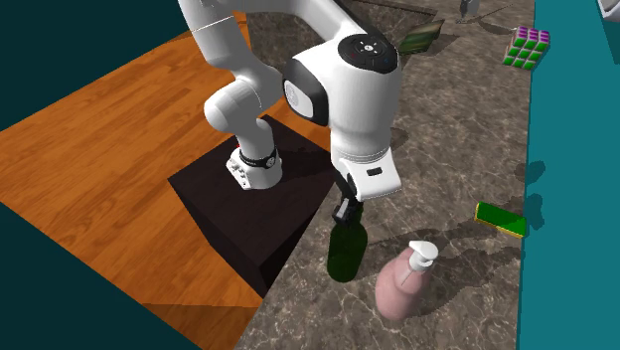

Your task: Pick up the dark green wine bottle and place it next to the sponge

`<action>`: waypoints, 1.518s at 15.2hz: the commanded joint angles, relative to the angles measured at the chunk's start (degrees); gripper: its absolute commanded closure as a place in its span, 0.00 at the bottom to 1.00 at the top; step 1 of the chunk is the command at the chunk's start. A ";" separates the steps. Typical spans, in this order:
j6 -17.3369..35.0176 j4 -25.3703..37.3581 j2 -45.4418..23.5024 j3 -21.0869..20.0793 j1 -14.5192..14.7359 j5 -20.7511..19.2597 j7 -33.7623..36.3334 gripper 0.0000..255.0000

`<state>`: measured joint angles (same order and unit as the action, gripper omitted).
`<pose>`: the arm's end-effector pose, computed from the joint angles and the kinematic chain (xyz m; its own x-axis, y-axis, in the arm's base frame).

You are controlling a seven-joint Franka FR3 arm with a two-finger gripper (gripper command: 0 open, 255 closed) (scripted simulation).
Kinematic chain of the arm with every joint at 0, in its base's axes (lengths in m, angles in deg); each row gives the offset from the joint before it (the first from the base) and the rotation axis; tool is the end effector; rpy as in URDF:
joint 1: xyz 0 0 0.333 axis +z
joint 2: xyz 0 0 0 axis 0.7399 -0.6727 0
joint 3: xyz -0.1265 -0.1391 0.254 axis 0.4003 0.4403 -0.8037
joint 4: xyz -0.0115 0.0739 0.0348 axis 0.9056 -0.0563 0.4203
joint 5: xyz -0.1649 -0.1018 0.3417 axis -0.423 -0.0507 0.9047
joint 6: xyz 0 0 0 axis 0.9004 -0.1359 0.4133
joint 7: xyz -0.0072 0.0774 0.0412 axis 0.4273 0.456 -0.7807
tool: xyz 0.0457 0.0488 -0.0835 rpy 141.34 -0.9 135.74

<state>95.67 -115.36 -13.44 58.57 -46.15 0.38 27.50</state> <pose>0.4209 -0.0977 0.4602 0.9806 0.1805 0.0766 0.1811 -0.9835 -0.0007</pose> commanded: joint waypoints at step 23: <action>-17.33 15.30 2.00 -1.23 0.33 0.44 0.38 1.00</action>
<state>79.04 -100.79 -11.41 57.46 -45.88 0.76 27.76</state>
